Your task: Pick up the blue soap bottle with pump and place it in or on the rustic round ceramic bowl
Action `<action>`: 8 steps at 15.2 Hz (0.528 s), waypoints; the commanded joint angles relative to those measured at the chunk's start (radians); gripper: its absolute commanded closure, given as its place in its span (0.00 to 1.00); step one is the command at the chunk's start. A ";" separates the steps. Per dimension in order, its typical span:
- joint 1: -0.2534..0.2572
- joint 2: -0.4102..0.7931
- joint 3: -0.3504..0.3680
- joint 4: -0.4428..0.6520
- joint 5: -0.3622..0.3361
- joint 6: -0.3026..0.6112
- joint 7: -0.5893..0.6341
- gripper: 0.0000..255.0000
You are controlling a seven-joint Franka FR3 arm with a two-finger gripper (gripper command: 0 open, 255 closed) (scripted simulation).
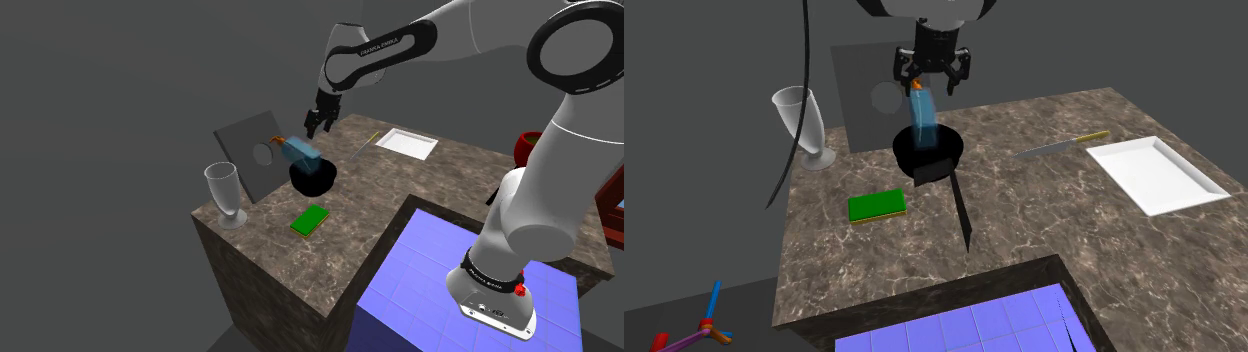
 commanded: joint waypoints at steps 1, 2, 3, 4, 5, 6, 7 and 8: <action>0.000 0.000 0.000 0.000 0.000 0.000 0.000 0.00; -0.001 -0.018 -0.001 0.013 -0.007 -0.030 0.005 0.00; -0.002 -0.034 -0.001 0.027 -0.014 -0.060 0.009 0.00; -0.002 -0.050 -0.002 0.042 -0.020 -0.090 0.013 0.00; -0.003 -0.061 -0.002 0.055 -0.024 -0.114 0.016 0.00; -0.003 -0.061 -0.002 0.055 -0.024 -0.114 0.016 0.00; -0.003 -0.061 -0.002 0.055 -0.024 -0.114 0.016 0.00; -0.003 -0.061 -0.002 0.055 -0.024 -0.114 0.016 0.00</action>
